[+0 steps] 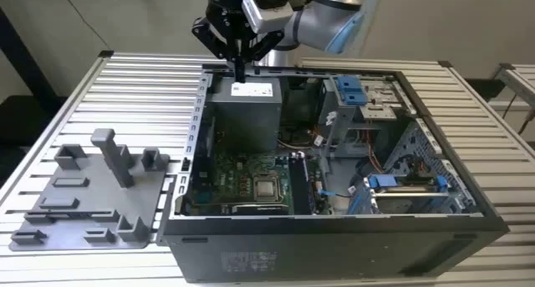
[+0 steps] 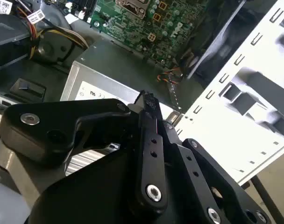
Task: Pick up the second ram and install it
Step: 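Reach for the second ram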
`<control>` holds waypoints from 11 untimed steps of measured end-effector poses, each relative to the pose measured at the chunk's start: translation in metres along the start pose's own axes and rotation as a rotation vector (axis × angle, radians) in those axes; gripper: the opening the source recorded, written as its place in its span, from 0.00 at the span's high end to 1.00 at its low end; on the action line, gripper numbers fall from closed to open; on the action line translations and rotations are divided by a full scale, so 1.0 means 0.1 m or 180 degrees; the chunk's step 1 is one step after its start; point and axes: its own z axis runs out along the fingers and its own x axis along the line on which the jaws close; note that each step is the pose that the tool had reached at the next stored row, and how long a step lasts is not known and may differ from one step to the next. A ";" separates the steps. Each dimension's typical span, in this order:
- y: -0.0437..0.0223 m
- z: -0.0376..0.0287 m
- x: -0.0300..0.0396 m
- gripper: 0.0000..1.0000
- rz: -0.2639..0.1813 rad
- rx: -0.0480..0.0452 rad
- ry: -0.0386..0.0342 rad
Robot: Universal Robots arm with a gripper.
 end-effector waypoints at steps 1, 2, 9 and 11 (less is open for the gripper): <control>0.000 0.000 0.000 0.89 0.0000 0.0000 0.0000; 0.000 0.000 0.000 0.89 0.0000 0.0000 0.0000; 0.000 -0.001 0.002 0.89 0.0002 0.0001 0.0004; 0.001 -0.001 0.007 0.89 0.0002 0.0001 0.0008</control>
